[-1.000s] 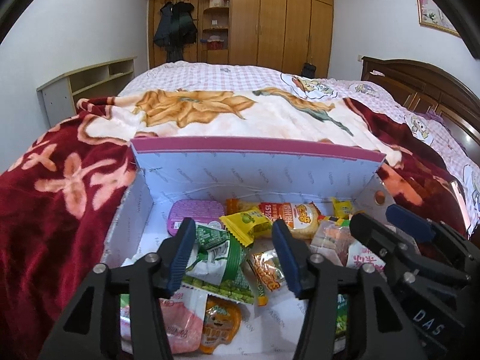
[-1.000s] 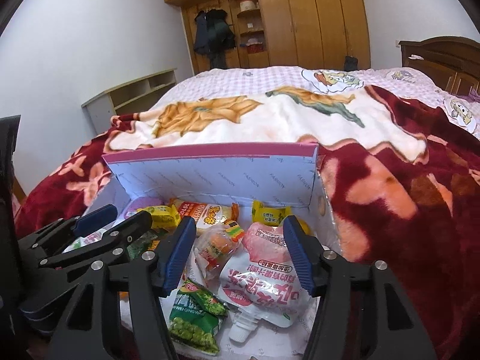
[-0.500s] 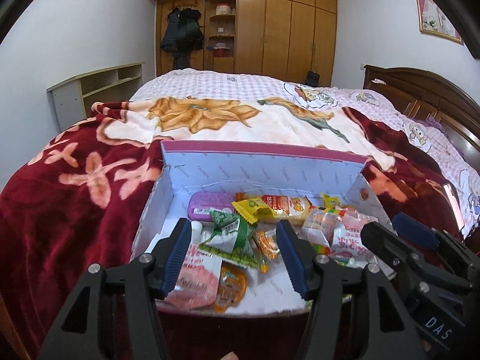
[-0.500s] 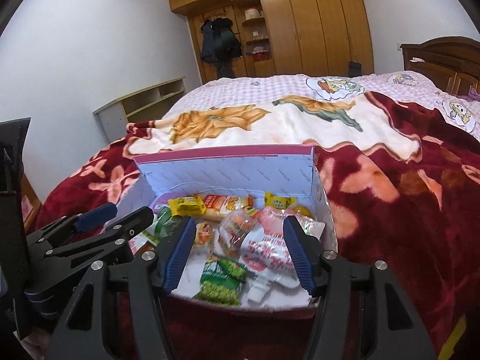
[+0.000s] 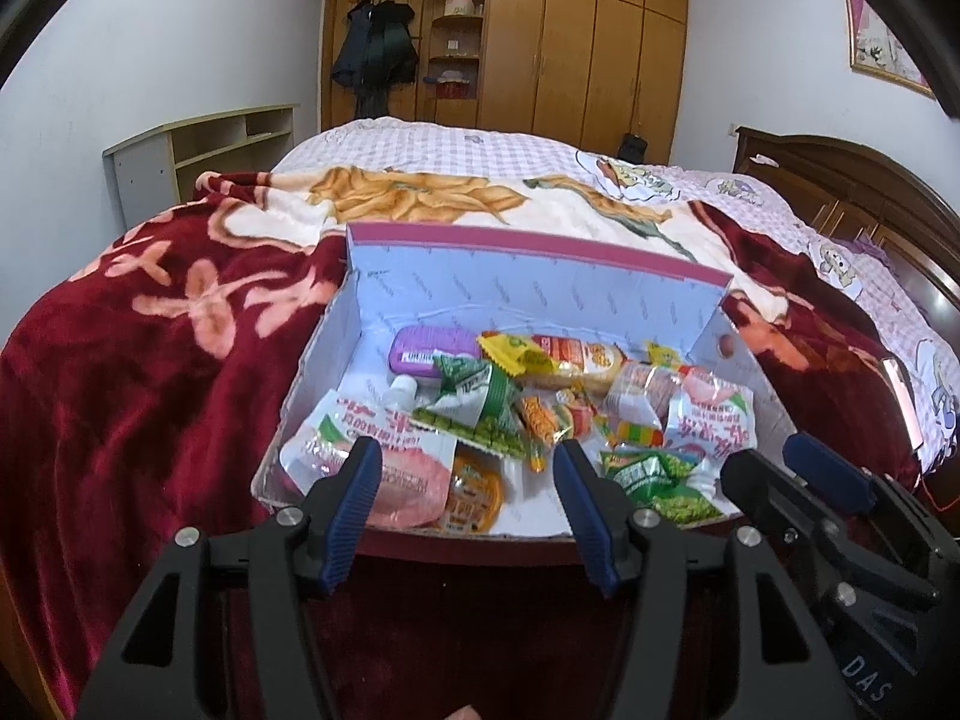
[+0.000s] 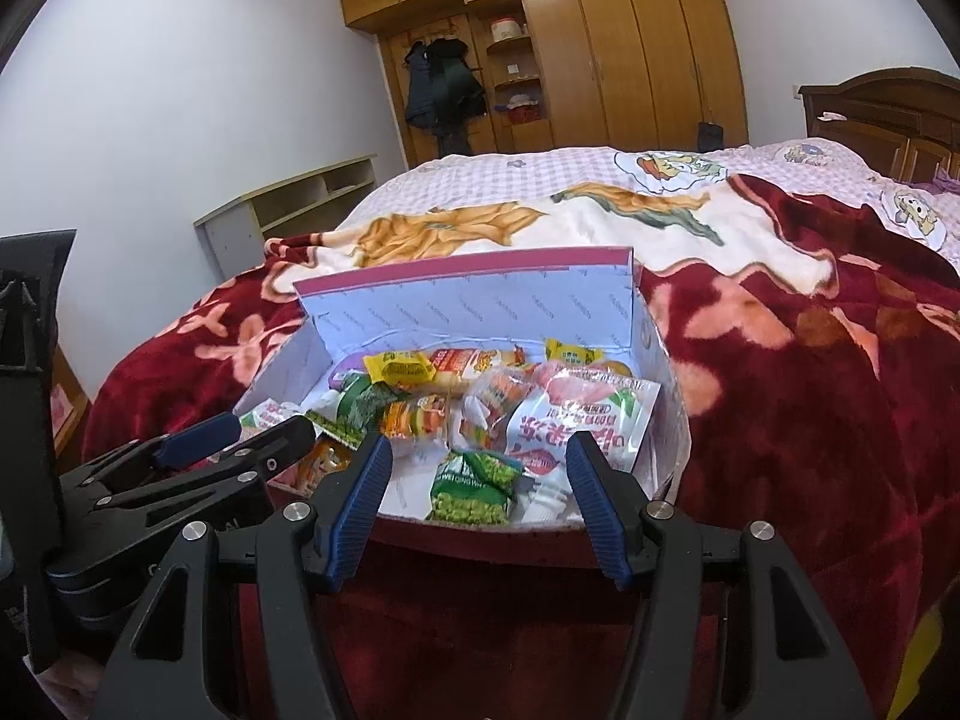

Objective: Organize snacks
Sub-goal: 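Withdraw both tools from the box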

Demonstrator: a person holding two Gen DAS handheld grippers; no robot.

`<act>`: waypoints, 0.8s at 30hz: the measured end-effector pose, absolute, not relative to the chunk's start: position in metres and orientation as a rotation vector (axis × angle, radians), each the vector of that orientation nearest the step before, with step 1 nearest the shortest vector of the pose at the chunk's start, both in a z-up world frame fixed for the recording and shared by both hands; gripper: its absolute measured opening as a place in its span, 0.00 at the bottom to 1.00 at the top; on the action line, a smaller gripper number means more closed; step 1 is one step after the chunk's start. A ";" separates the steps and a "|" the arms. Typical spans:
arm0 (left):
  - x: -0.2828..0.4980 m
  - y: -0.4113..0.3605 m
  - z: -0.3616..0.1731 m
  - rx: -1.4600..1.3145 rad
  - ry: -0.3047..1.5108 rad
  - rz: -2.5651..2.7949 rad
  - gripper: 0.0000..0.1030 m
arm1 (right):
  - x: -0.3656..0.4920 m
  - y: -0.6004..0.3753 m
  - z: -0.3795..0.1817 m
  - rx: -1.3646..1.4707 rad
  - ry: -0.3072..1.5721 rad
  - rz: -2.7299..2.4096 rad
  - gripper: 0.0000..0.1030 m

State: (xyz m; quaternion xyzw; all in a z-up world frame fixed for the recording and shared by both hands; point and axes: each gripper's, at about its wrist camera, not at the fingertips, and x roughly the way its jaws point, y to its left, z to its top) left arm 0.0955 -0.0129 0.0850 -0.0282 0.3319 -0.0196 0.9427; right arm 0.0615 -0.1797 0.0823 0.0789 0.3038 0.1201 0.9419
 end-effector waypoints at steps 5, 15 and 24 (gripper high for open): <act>0.097 -0.012 0.079 -0.062 0.695 -0.038 0.61 | 0.062 -0.180 0.077 0.171 0.633 0.246 0.60; 0.099 -0.014 0.072 -0.050 0.711 -0.025 0.61 | 0.066 -0.182 0.068 0.186 0.652 0.246 0.60; 0.098 -0.016 0.072 -0.043 0.708 -0.025 0.61 | 0.066 -0.182 0.068 0.189 0.652 0.247 0.60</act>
